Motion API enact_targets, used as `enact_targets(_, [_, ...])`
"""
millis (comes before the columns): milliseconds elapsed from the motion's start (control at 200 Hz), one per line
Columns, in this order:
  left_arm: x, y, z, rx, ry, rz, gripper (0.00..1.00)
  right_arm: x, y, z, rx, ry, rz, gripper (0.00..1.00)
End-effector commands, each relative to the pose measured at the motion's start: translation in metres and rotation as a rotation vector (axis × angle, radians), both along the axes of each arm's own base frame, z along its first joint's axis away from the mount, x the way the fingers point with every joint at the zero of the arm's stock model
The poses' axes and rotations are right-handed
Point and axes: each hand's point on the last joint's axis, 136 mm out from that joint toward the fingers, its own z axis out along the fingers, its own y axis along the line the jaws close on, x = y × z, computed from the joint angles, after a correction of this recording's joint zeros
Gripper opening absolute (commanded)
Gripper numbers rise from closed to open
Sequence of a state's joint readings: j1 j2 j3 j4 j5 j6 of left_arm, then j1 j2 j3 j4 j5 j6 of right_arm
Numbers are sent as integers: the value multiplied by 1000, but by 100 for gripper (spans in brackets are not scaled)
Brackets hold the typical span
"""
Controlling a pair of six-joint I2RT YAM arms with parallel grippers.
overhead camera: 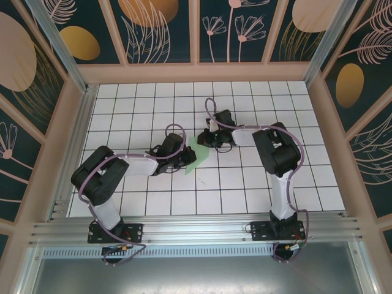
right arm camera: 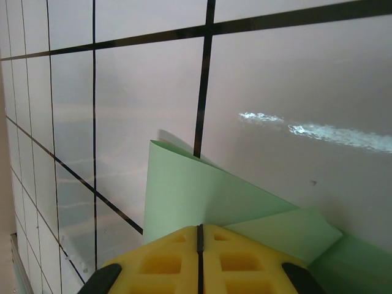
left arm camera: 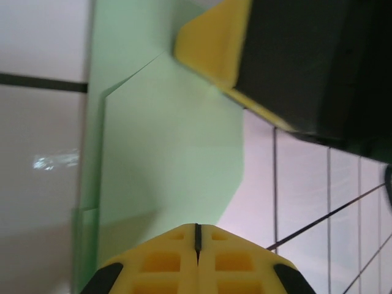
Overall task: Fold a paper plane with a square sheet of paper (pick it up from the middle)
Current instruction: Fourth fold the wing at the center of the table.
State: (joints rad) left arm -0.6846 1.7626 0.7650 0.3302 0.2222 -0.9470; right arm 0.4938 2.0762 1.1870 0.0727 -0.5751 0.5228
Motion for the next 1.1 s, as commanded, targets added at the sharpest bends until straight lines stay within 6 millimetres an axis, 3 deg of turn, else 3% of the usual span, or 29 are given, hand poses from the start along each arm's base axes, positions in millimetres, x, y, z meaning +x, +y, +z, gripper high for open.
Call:
enact_targets(0, [-4,11,-16,61,22,11,2,-17,-4,-15,-48,63,2,10])
enact_targets(250, [-26,33,-49,146,102,20,0,-6,-4,-7,-34,13,24,10])
enact_targets(545, [-49,50,-72,209,170,-3,0,47,-25,6,39,-83,-27,10])
enact_targets(661, [-49,49,-72,208,172,-3,0,73,-26,25,60,-128,-52,10])
enact_targets(741, [-46,47,-69,200,164,-4,0,80,-23,50,72,-177,-50,10])
enact_targets(831, [-43,44,-67,192,157,-2,0,72,-24,77,86,-219,-55,10])
enact_targets(891, [-43,43,-66,188,155,-3,0,59,-27,85,80,-225,-59,10])
enact_targets(976, [-42,42,-66,183,154,-5,0,31,-26,81,67,-189,-49,10])
enact_targets(1096, [-41,41,-66,181,153,-6,0,-9,-19,58,27,-108,-31,9])
